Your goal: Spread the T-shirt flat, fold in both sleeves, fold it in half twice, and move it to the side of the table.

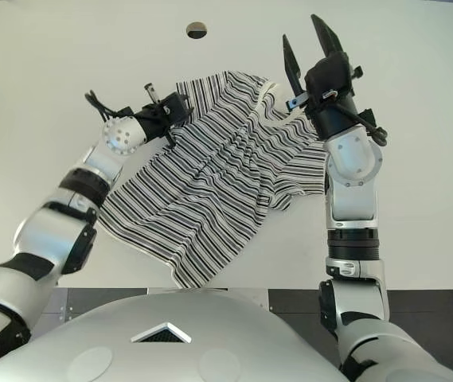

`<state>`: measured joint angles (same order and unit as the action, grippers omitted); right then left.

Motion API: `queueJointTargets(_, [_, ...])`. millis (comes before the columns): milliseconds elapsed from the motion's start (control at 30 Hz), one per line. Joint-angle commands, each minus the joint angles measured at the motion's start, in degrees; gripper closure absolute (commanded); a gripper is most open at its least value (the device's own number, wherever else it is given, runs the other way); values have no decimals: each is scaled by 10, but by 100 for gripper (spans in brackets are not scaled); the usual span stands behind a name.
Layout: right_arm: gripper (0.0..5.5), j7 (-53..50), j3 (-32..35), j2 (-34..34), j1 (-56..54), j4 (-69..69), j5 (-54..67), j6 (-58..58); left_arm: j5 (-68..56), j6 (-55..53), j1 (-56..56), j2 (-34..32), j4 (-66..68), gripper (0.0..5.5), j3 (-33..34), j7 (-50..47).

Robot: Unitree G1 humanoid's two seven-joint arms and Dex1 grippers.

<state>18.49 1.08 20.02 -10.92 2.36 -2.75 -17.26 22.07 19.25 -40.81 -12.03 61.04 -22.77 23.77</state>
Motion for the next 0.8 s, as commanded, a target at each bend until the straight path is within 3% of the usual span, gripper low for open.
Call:
queueJointTargets(33, [345,-5,3,2,-3,-10,0,10,45,-31,1,-15,93,438,-39,46])
queueJointTargets(167, [345,-8,-7,-1,9,-14,-7,15,55,-51,-3,-43,130,438,-47,25])
queueJointTargets(400, [345,55,-46,9,30,-20,14,88,13,-31,28,-130,121,438,-4,38])
queueJointTargets(500, [345,161,-125,23,72,-101,60,112,-11,-24,44,-156,110,438,20,42])
queueJointTargets(633, [345,269,-249,75,128,-175,24,111,-34,-24,51,-175,97,438,47,46])
queueJointTargets(800, [345,331,-301,147,167,-178,-25,117,-75,2,35,-191,65,438,98,13])
